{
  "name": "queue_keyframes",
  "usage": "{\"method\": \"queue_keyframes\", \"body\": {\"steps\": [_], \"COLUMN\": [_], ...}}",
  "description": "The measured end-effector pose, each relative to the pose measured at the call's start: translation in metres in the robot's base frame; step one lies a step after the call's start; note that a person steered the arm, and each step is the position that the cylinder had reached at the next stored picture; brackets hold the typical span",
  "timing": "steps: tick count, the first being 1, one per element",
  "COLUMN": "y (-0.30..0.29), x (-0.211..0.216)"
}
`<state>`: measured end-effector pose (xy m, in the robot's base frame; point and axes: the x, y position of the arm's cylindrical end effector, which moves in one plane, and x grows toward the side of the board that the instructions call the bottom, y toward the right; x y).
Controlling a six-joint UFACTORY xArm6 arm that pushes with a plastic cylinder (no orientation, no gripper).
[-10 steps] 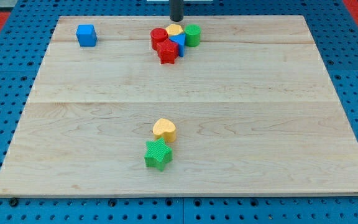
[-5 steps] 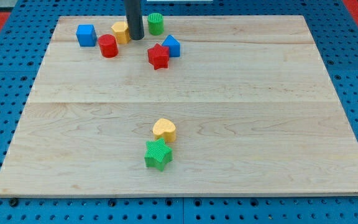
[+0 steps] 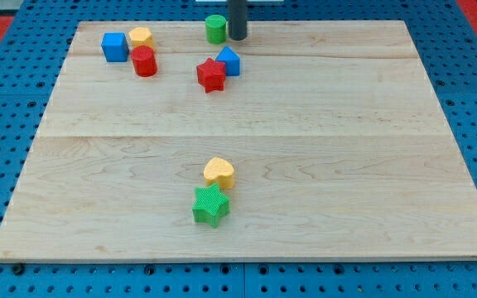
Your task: Move the green circle top of the red circle
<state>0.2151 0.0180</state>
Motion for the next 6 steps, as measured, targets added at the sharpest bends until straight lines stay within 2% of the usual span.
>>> {"method": "queue_keyframes", "body": {"steps": [1, 3, 4, 5, 6], "y": [-0.021, -0.136, -0.077, -0.135, -0.160], "x": [-0.015, 0.037, -0.003, -0.013, 0.007]}}
